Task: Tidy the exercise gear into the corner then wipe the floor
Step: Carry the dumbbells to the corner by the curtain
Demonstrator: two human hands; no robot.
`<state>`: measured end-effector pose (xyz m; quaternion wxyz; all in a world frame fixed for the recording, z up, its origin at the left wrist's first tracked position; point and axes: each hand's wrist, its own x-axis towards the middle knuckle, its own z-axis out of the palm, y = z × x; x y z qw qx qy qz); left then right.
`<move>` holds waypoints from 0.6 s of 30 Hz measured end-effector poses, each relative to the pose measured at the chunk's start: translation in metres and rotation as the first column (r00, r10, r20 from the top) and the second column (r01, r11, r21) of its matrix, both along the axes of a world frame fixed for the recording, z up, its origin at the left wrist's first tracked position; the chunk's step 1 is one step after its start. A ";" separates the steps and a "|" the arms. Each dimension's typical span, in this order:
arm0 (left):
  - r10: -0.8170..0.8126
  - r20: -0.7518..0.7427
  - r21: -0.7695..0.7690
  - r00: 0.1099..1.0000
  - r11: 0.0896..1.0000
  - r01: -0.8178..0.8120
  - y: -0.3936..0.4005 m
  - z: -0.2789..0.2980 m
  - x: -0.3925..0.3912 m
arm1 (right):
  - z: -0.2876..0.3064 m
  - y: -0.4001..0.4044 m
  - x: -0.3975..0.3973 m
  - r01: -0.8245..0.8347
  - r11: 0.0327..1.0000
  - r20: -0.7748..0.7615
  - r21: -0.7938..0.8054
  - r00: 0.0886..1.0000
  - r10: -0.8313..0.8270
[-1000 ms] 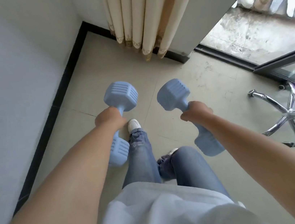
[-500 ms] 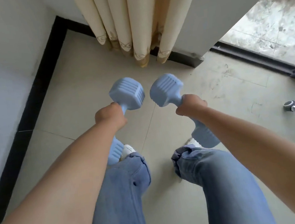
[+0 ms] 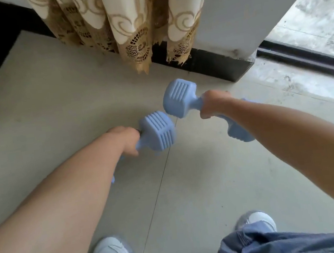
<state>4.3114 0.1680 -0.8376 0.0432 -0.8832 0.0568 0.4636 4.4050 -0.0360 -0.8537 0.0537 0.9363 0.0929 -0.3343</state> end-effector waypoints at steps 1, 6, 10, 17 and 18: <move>-0.020 0.001 0.006 1.000 1.000 0.020 -0.002 -0.008 0.000 | -0.006 0.001 0.003 -0.013 1.000 0.017 0.000 1.000 0.013; -0.058 -0.001 0.027 0.998 0.998 0.058 -0.006 -0.042 0.004 | -0.038 0.004 0.016 -0.034 0.999 0.077 0.020 0.996 0.032; -0.055 0.012 0.032 0.998 0.998 0.055 -0.004 -0.054 0.007 | -0.054 0.005 0.025 -0.002 1.000 0.108 0.014 0.994 0.001; -0.032 0.028 0.042 0.999 0.999 0.031 0.005 -0.061 0.018 | -0.053 0.017 0.056 -0.015 0.999 0.185 0.042 0.983 0.007; -0.035 0.023 0.044 0.999 0.998 0.034 0.005 -0.061 0.017 | -0.054 0.019 0.060 -0.010 0.999 0.195 0.046 0.981 0.001</move>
